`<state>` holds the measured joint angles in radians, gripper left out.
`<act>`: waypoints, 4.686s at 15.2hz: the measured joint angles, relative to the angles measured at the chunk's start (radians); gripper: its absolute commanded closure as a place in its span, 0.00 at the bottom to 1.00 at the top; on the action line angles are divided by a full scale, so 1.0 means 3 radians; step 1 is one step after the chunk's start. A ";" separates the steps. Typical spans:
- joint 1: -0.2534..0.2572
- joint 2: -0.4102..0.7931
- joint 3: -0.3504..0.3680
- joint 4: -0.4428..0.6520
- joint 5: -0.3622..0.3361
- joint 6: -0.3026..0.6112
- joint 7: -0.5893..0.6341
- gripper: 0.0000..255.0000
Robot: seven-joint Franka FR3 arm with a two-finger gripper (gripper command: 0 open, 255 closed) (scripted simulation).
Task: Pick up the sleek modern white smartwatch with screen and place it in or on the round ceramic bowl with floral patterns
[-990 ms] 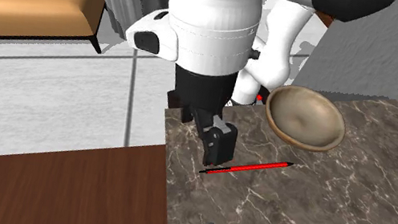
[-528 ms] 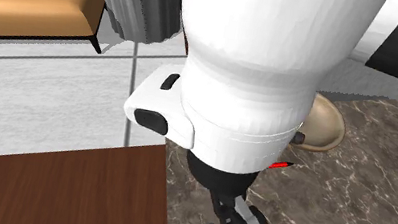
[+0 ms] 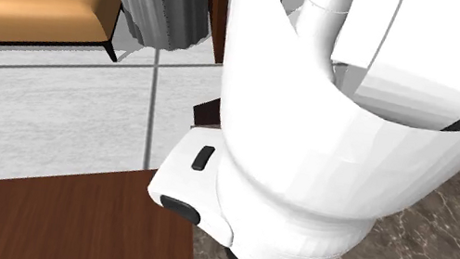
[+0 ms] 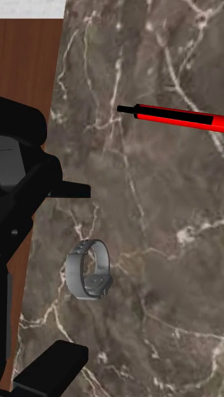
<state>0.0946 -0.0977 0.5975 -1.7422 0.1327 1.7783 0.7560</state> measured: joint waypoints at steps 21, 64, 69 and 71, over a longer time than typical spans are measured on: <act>0.0008 0.0013 0.0013 -0.0108 -0.0005 0.0121 0.0007 1.00; 0.0433 -0.2295 -0.0588 -0.0744 0.0869 -0.1409 -0.0053 1.00; 0.0528 -0.2608 -0.0641 -0.1046 0.0930 -0.1428 -0.0063 1.00; 0.0545 -0.2679 -0.0633 -0.1188 0.0949 -0.1360 -0.0084 1.00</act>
<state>0.2582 -0.9013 0.4077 -2.0985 0.4173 1.3703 0.7308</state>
